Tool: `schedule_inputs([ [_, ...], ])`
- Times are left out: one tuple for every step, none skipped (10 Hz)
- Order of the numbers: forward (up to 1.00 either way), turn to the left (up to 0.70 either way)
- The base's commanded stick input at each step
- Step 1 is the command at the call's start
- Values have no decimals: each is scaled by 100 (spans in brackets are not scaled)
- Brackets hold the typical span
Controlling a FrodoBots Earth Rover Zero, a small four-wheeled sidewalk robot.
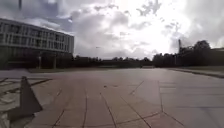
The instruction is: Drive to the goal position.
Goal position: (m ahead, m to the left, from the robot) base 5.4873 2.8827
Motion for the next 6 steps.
schedule_inputs([
  [70,0],
  [70,0],
  [70,0],
  [70,0],
  [70,0],
  [70,0],
])
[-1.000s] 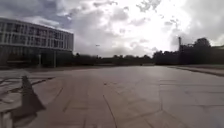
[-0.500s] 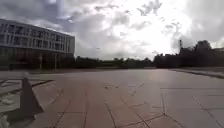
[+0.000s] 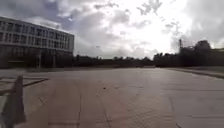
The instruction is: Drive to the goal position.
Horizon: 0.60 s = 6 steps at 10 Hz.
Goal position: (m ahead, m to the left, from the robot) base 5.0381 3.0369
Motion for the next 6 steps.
schedule_inputs([
  [70,0],
  [70,0],
  [70,0],
  [70,0],
  [70,0],
  [70,0],
])
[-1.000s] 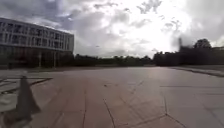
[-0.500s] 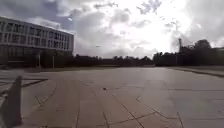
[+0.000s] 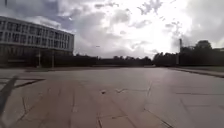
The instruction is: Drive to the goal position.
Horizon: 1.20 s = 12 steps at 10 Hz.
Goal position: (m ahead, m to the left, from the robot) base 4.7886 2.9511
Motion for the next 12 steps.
schedule_inputs([
  [70,0],
  [70,0],
  [70,0],
  [70,0],
  [70,1],
  [70,20],
  [70,33],
  [70,33],
  [70,33],
  [70,33],
  [70,33],
  [70,33],
])
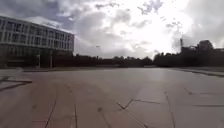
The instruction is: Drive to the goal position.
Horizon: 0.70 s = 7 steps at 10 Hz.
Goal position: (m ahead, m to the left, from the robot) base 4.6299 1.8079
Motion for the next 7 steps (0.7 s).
schedule_inputs([
  [70,33],
  [70,33],
  [70,34],
  [70,34],
  [70,32],
  [70,26],
  [70,21],
])
